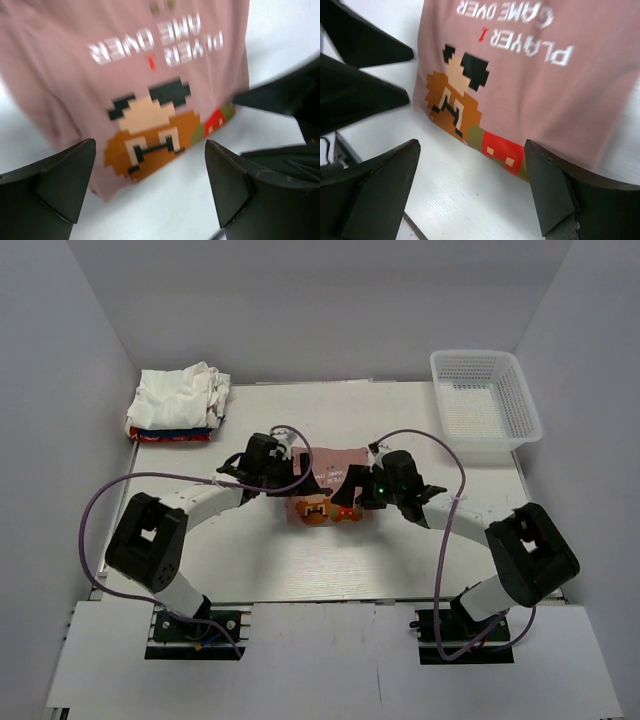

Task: Fold and stack the t-shirts

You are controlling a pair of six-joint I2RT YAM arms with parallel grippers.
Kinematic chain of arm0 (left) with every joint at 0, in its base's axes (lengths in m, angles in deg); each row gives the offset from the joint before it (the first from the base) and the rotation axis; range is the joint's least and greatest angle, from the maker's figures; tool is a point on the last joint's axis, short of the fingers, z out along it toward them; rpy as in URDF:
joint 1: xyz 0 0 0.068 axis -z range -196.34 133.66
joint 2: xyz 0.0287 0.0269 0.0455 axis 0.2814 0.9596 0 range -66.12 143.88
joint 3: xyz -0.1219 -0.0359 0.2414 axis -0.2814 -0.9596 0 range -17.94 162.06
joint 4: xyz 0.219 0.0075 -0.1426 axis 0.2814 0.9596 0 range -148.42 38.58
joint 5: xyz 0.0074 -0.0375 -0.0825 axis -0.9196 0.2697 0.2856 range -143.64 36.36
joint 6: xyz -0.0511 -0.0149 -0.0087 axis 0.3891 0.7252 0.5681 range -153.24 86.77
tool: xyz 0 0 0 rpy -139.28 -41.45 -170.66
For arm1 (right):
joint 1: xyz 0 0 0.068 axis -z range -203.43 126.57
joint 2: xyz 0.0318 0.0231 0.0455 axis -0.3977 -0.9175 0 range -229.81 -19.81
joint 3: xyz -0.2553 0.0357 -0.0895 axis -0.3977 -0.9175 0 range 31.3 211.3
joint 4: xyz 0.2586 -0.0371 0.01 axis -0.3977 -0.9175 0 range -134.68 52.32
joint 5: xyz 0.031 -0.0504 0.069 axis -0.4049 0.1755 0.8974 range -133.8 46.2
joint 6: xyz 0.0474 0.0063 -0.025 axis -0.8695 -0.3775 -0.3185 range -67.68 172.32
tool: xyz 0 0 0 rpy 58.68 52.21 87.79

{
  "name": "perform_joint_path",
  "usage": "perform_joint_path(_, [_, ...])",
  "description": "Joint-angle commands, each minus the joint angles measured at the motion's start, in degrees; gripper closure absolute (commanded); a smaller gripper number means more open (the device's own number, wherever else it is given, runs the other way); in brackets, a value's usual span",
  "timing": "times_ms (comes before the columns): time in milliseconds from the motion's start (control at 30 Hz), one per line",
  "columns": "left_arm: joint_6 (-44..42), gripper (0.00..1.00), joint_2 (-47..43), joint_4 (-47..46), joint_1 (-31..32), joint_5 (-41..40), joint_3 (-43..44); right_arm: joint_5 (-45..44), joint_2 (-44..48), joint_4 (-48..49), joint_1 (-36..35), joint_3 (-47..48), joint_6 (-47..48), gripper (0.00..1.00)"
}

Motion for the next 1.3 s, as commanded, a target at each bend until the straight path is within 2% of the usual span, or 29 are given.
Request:
perform_joint_path(0, [-0.9, 0.0, -4.2, 3.0, -0.5, -12.7, 4.0, -6.8, 3.6, -10.2, 0.5, 5.7, 4.0, 0.1])
perform_joint_path(33, [-0.9, 0.0, -3.4, 4.0, -1.1, -15.9, 6.4, -9.4, 3.6, -11.2, 0.9, 6.8, 4.8, 0.1])
perform_joint_path(100, [-1.8, 0.0, -1.3, 4.0, -1.8, -17.2, 8.5, -12.1, 1.8, -14.1, 1.2, 11.2, 5.2, 0.1])
perform_joint_path(200, [-4.5, 0.0, 5.7, 6.0, -1.8, -21.3, 17.1, -23.0, -3.7, -21.3, 2.0, 17.6, 5.9, 0.1])
perform_joint_path(300, [-5.3, 0.0, 14.1, 9.9, -1.8, -23.5, 25.2, -27.4, -9.2, -24.8, 3.4, 24.3, 5.9, 0.1])
perform_joint_path(400, [-5.8, 0.07, 19.0, 13.1, -1.8, -26.6, 31.1, -28.6, -14.0, -25.8, 4.7, 30.0, 6.1, 0.1])
perform_joint_path(433, [-5.8, 0.14, 20.7, 13.8, -1.8, -27.3, 31.9, -28.6, -15.0, -25.8, 5.5, 30.9, 6.4, 0.1])
perform_joint_path(533, [-6.4, 0.26, 21.4, 13.8, -2.3, -27.9, 31.9, -26.2, -19.9, -26.5, 6.4, 35.2, 6.4, 0.1])
perform_joint_path(567, [-6.4, 0.36, 21.4, 13.8, -2.3, -27.9, 31.9, -24.5, -21.5, -26.4, 7.0, 35.9, 6.4, 0.1])
perform_joint_path(633, [-7.0, 0.43, 21.4, 13.1, -2.3, -27.9, 31.9, -22.7, -24.4, -25.3, 7.7, 37.7, 6.6, 0.1])
perform_joint_path(667, [-7.0, 0.5, 21.4, 12.3, -2.3, -27.9, 31.9, -21.6, -25.2, -24.4, 7.9, 38.7, 6.6, 0.1])
perform_joint_path(767, [-7.5, 0.64, 22.8, 10.9, -2.9, -27.3, 31.9, -19.2, -27.9, -24.0, 8.4, 40.5, 5.9, 0.15])
perform_joint_path(800, [-7.0, 0.96, 23.4, 10.9, -2.9, -27.3, 32.9, -18.5, -28.1, -23.5, 8.6, 40.6, 5.6, 0.29])
perform_joint_path(833, [-6.1, 1.0, 24.0, 12.4, -2.9, -27.3, 33.7, -18.2, -28.1, -23.0, 8.8, 40.5, 5.2, 0.39])
perform_joint_path(867, [-6.1, 1.0, 24.0, 13.4, -2.9, -27.3, 34.4, -17.1, -28.0, -22.0, 9.1, 39.6, 5.0, 0.49])
perform_joint_path(900, [-6.1, 1.0, 24.0, 12.5, -2.9, -27.3, 33.8, -16.4, -26.9, -20.0, 9.1, 39.0, 4.7, 0.76])
perform_joint_path(967, [-6.8, 1.0, 20.8, 10.1, -2.9, -27.3, 31.6, -16.4, -24.3, -16.9, 9.0, 36.0, 4.5, 0.96])
perform_joint_path(1000, [-6.8, 1.0, 19.5, 9.4, -2.9, -27.3, 30.8, -14.3, -23.5, -13.5, 9.0, 35.2, 4.5, 1.0])
perform_joint_path(1133, [-6.8, 1.0, 11.6, 5.9, -2.9, -27.3, 23.9, -11.6, -16.4, -9.8, 8.8, 30.2, 5.8, 1.0])
perform_joint_path(1267, [-6.2, 1.0, 3.9, 1.3, -2.9, -26.1, 16.9, -9.3, -13.6, -8.7, 8.6, 26.0, 5.9, 1.0])
